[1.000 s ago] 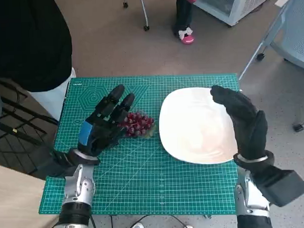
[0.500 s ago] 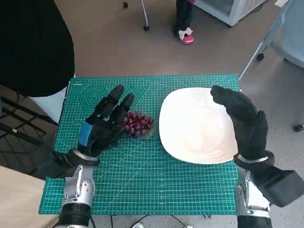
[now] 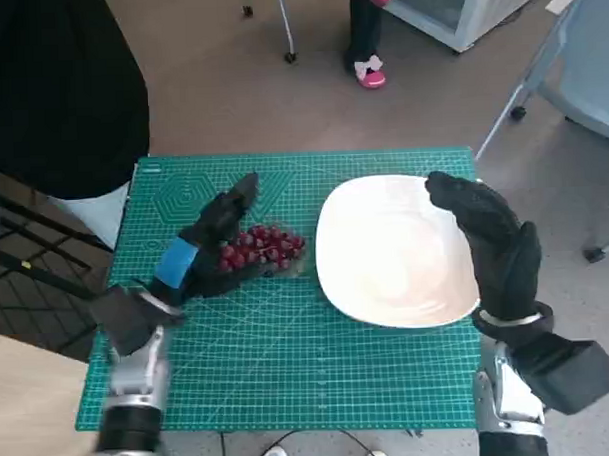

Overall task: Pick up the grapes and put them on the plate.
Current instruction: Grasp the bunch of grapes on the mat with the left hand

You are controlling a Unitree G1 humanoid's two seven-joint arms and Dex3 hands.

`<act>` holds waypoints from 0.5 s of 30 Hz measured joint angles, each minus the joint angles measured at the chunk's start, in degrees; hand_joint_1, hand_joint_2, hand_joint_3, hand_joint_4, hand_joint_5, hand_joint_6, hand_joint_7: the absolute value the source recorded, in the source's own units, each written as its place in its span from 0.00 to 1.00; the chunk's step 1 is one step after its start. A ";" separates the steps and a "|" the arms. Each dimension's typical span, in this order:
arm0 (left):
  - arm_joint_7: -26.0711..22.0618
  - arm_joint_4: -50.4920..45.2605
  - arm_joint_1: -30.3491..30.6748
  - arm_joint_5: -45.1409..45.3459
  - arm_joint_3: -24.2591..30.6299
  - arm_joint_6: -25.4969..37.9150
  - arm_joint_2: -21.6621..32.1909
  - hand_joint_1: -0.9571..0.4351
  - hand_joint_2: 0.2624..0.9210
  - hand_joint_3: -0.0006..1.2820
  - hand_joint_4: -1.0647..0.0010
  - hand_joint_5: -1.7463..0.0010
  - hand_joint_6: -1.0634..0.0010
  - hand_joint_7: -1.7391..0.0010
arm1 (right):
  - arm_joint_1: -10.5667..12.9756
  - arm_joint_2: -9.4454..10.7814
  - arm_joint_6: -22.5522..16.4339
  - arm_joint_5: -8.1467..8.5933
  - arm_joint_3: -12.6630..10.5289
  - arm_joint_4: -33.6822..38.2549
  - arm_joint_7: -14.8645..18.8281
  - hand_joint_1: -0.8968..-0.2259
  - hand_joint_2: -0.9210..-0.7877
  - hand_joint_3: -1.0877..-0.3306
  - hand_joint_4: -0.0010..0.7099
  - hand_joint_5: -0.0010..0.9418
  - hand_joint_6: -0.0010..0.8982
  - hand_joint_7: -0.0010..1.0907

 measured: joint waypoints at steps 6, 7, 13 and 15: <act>3.99 -7.11 -0.30 15.20 -4.24 7.32 3.50 0.50 0.67 0.00 1.00 1.00 0.85 0.98 | 0.00 -0.04 0.00 0.01 0.01 -0.04 0.00 0.44 0.00 0.28 0.56 0.00 0.00 0.41; 4.44 -8.25 -0.44 17.80 -5.17 8.88 3.92 0.50 0.67 0.00 1.00 1.00 0.85 0.98 | 0.00 -0.04 0.00 0.01 0.02 -0.05 0.00 0.44 0.00 0.28 0.56 0.00 0.00 0.41; 5.54 -12.95 -2.78 32.71 -12.65 19.53 5.20 0.49 0.67 0.00 1.00 1.00 0.82 0.98 | 0.01 -0.14 0.15 0.03 0.03 -0.06 0.04 0.44 0.00 0.28 0.56 0.00 0.01 0.41; 5.52 -13.58 -4.21 36.32 -15.30 23.03 5.13 0.49 0.67 0.00 1.00 1.00 0.82 0.98 | 0.02 -0.24 0.30 0.04 0.02 -0.06 0.07 0.44 0.00 0.28 0.56 0.00 0.01 0.41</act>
